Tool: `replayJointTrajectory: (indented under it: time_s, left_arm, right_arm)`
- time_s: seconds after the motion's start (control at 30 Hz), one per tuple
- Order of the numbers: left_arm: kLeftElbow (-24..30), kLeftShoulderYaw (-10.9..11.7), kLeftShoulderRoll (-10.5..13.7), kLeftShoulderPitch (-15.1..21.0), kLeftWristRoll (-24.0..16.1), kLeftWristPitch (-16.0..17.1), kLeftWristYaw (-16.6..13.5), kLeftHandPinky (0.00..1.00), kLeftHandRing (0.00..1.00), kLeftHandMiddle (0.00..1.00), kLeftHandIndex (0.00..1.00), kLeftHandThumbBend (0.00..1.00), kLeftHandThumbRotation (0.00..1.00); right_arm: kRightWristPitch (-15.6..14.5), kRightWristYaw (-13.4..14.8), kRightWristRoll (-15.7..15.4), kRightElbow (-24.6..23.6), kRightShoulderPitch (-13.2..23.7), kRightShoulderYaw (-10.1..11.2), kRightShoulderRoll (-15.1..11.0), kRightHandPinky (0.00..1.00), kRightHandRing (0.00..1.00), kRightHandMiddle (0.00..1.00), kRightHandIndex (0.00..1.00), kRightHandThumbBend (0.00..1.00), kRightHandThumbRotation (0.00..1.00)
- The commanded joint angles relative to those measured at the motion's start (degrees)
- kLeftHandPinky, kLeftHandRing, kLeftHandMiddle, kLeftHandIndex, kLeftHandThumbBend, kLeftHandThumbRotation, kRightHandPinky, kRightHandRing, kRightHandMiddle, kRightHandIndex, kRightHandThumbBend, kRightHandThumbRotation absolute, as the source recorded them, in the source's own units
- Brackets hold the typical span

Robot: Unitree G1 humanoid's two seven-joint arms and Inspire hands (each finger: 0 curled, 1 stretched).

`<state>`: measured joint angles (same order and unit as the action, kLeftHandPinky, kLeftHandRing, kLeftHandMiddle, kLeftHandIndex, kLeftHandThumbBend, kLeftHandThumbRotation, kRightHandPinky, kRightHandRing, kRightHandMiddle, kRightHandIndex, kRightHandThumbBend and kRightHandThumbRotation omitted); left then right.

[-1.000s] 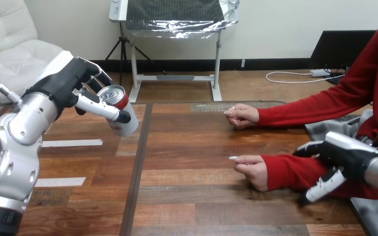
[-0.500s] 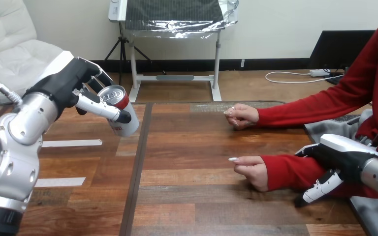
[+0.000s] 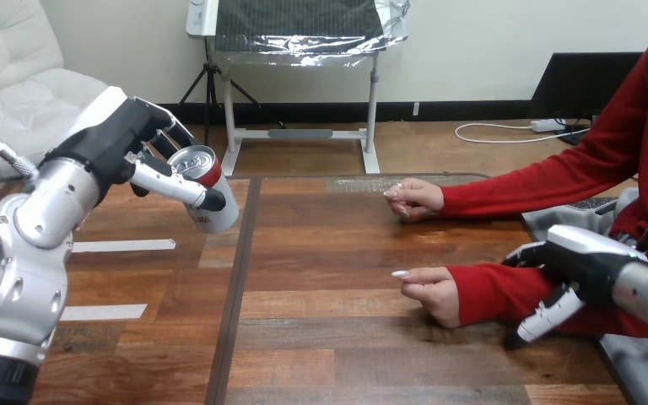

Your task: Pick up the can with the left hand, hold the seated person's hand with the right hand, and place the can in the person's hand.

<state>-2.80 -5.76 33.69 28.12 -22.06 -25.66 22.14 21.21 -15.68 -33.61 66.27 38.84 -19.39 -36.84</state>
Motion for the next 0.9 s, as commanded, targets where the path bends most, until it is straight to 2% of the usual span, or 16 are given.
replayJointTrajectory:
  time_s: [0.0, 0.2, 0.43, 0.57, 0.73, 0.83, 0.87]
  left_arm:
    - [3.44, 1.65, 1.09, 2.67, -0.05, 0.34, -0.49, 0.30, 0.35, 0.41, 0.43, 0.72, 0.00]
    - [3.44, 1.90, 1.04, 2.62, 0.30, 0.47, -0.46, 0.30, 0.36, 0.42, 0.42, 0.71, 0.00]
    - [3.57, 1.99, 1.06, 2.56, 0.48, 0.48, -0.50, 0.31, 0.36, 0.42, 0.42, 0.71, 0.00]
    - [3.42, 2.04, 1.19, 2.50, 0.72, 1.15, -0.49, 0.31, 0.36, 0.42, 0.42, 0.71, 0.00]
    - [3.40, 1.99, 1.28, 2.50, 0.80, 1.25, -0.57, 0.31, 0.36, 0.42, 0.42, 0.70, 0.00]
    - [3.51, 1.93, 1.34, 2.51, 0.90, 0.99, -0.64, 0.31, 0.36, 0.42, 0.42, 0.70, 0.00]
    - [3.56, 1.90, 1.35, 2.52, 0.93, 0.87, -0.66, 0.30, 0.36, 0.42, 0.42, 0.71, 0.00]
  right_arm:
    - [-0.97, -0.85, 0.91, 1.01, 1.75, -0.35, 2.05, 0.64, 0.83, 0.87, 0.84, 1.00, 0.25]
    - [-0.86, -0.53, 1.11, 0.74, 1.54, -0.30, 2.18, 0.64, 0.82, 0.86, 0.83, 1.00, 0.23]
    - [1.63, 0.91, 0.32, 0.32, 1.26, -0.97, 1.80, 0.67, 0.80, 0.83, 0.79, 1.00, 0.17]
    - [2.66, 1.77, 0.14, 0.44, 1.20, -1.05, 1.67, 0.65, 0.74, 0.76, 0.74, 0.97, 0.08]
    - [3.26, 2.06, -0.06, 0.81, 1.42, -1.43, 1.59, 0.63, 0.68, 0.71, 0.70, 0.92, 0.03]
    - [3.19, 2.21, 0.00, 1.05, 1.51, -1.43, 1.68, 0.59, 0.63, 0.67, 0.67, 0.88, 0.02]
    - [3.15, 2.25, 0.08, 1.15, 1.53, -1.37, 1.74, 0.55, 0.59, 0.63, 0.65, 0.86, 0.01]
